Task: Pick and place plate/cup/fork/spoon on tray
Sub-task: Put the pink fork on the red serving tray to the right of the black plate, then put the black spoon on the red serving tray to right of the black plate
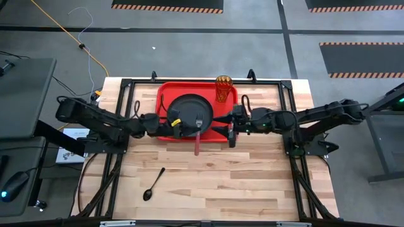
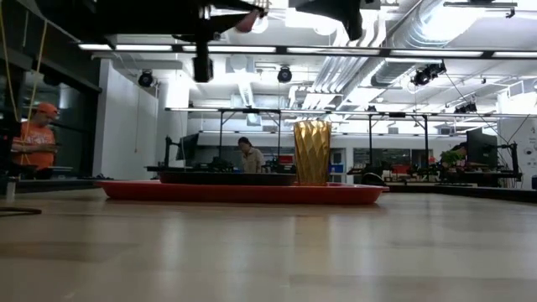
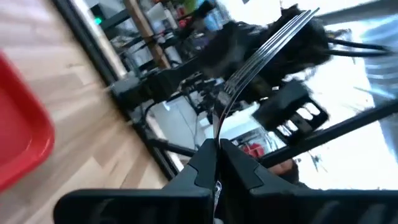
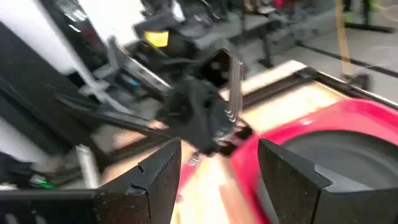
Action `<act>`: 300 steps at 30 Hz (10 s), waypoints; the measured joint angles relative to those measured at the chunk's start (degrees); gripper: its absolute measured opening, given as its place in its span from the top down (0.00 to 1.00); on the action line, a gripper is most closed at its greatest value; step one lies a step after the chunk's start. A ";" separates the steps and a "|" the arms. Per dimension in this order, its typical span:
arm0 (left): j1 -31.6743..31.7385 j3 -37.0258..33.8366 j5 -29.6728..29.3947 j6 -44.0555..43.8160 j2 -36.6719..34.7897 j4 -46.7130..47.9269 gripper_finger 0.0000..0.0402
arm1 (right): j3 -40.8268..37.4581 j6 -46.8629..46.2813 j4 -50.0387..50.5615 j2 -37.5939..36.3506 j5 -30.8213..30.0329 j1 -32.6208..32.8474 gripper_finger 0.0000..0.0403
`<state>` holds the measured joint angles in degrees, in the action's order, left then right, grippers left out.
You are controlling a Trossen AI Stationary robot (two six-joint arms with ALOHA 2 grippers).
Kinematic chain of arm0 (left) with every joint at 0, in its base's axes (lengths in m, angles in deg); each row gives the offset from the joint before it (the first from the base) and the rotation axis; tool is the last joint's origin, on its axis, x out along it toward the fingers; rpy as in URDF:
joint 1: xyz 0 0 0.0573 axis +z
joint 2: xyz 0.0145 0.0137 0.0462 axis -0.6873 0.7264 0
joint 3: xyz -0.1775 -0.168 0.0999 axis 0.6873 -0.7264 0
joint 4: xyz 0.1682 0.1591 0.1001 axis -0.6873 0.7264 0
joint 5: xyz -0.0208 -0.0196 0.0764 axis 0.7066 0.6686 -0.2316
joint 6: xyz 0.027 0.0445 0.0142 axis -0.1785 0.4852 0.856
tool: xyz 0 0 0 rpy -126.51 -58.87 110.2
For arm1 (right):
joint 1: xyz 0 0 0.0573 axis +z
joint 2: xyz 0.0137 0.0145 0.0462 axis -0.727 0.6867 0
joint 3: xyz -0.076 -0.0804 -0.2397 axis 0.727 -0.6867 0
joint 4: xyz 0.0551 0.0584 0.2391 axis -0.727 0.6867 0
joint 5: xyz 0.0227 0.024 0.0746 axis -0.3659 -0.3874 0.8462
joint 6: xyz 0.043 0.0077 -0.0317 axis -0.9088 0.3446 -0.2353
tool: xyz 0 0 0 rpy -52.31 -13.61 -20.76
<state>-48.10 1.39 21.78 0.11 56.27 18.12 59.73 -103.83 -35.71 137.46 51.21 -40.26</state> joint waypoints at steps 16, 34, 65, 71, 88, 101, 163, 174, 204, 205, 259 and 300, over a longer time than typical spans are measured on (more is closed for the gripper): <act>-2.89 1.63 -2.82 0.22 5.60 -4.82 1.00 | 11.52 -0.57 4.96 11.00 4.97 -3.11 0.49; -2.78 1.63 -3.27 1.39 5.60 -4.01 1.00 | 11.71 -4.97 10.41 9.56 6.90 -4.85 0.97; 13.18 16.14 16.71 39.21 -16.61 28.82 0.54 | -16.01 -13.42 27.10 -18.85 18.10 -14.53 1.00; 9.28 25.53 4.41 55.63 -18.46 46.39 0.54 | -19.88 -14.97 18.49 -18.17 26.18 -23.11 1.00; 4.78 25.82 2.67 54.74 -17.29 37.72 0.54 | -13.91 5.41 11.37 6.83 40.10 -41.94 1.00; 4.26 25.82 0.49 55.18 -17.29 34.16 0.54 | -13.85 5.56 5.06 19.31 39.80 -46.56 1.00; 4.70 25.78 -0.19 50.12 -17.73 36.55 0.54 | -16.80 -10.89 -7.45 -18.63 26.92 -23.71 0.65; 4.70 25.78 -0.01 49.76 -21.31 46.43 0.54 | -12.19 0.32 -9.28 -18.63 19.17 -11.51 0.65; 4.70 25.78 0.00 47.08 -21.24 48.79 0.54 | -10.79 1.13 -7.77 -18.63 19.16 -11.45 0.65; 4.70 25.78 0.00 45.98 -21.13 49.99 0.54 | -10.79 1.13 -7.77 -18.63 19.15 -11.45 0.65; -36.98 13.23 9.80 -35.74 16.47 82.15 0.62 | -10.76 -0.84 2.31 -18.61 17.06 -11.63 0.65; -1.56 12.88 45.36 3.67 -3.50 17.40 1.00 | -9.84 -6.05 -24.43 -1.30 26.28 -4.72 0.65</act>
<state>-49.66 14.27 67.14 3.78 52.77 35.52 49.90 -109.89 -60.14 136.16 77.48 -44.98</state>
